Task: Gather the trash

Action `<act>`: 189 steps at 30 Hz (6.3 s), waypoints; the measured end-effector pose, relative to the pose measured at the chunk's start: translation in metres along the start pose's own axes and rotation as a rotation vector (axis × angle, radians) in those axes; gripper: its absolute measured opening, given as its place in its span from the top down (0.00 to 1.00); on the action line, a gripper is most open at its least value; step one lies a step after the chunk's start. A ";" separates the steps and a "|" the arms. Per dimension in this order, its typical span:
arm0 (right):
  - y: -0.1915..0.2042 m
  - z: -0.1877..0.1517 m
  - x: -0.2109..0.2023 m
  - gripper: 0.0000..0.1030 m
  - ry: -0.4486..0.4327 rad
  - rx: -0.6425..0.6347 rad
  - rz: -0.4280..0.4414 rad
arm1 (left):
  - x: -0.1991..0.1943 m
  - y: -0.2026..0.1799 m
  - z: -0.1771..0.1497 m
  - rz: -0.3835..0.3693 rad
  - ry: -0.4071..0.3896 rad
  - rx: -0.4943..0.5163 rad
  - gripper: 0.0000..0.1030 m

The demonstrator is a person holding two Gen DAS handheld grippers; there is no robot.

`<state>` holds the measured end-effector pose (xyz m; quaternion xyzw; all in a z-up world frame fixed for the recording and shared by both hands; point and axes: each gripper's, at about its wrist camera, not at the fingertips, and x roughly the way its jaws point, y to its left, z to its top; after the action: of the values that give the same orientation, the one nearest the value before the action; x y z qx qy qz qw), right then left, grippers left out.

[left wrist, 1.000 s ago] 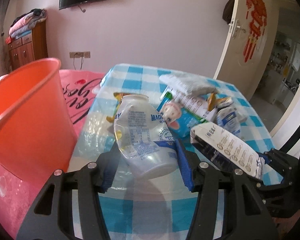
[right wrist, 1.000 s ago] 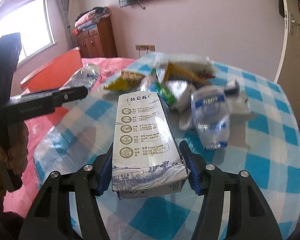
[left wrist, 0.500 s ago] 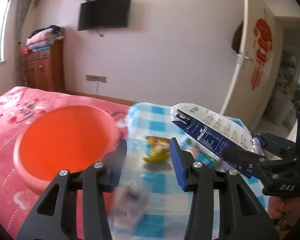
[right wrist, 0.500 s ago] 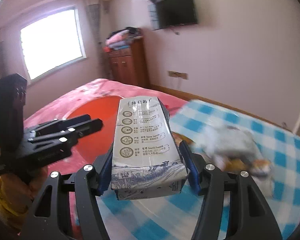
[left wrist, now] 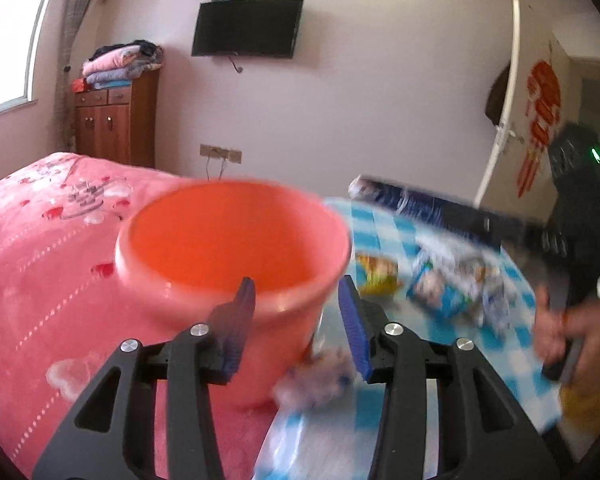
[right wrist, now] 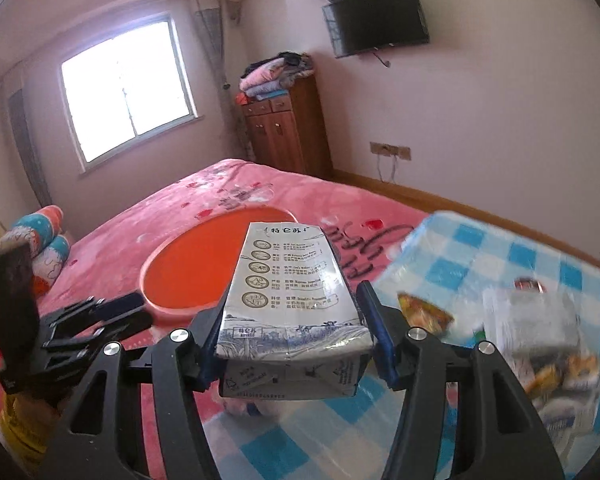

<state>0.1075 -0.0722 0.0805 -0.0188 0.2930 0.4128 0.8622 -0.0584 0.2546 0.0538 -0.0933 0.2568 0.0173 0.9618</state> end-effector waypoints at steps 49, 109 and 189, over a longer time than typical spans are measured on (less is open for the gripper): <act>-0.096 -0.115 -0.048 0.42 0.019 0.240 -0.085 | 0.081 -0.038 -0.069 -0.041 0.211 0.037 0.33; -0.096 -0.104 -0.101 0.42 -0.052 0.278 -0.155 | 0.112 -0.156 0.013 -0.014 0.185 0.293 0.42; -0.113 -0.100 -0.092 0.05 -0.230 0.247 -0.539 | 0.054 -0.119 0.044 0.065 -0.046 0.068 0.08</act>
<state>0.0958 -0.2383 0.0221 0.0558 0.2260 0.1301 0.9638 0.0198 0.1454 0.0841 -0.0517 0.2377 0.0419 0.9691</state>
